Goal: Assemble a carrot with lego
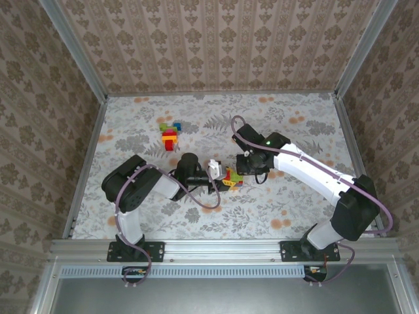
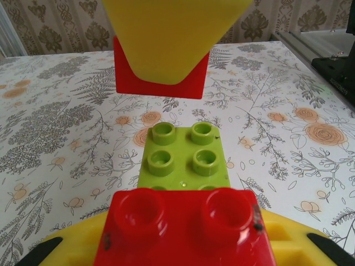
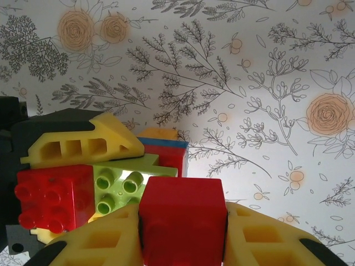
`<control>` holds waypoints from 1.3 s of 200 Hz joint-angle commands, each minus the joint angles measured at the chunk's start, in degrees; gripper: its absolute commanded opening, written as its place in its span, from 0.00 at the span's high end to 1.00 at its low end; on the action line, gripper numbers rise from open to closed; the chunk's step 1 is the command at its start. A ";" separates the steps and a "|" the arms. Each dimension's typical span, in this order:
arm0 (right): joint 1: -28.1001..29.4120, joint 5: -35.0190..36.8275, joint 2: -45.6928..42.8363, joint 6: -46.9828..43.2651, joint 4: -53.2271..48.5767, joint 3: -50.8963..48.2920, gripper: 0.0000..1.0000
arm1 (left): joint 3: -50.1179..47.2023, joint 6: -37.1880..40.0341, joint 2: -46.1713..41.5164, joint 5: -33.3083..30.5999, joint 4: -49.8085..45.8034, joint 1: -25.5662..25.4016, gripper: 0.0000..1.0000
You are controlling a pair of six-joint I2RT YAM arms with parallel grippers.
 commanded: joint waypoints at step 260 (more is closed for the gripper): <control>1.66 1.72 4.34 -0.78 0.48 2.05 0.76 | -0.60 0.05 0.86 0.00 -7.33 0.56 1.00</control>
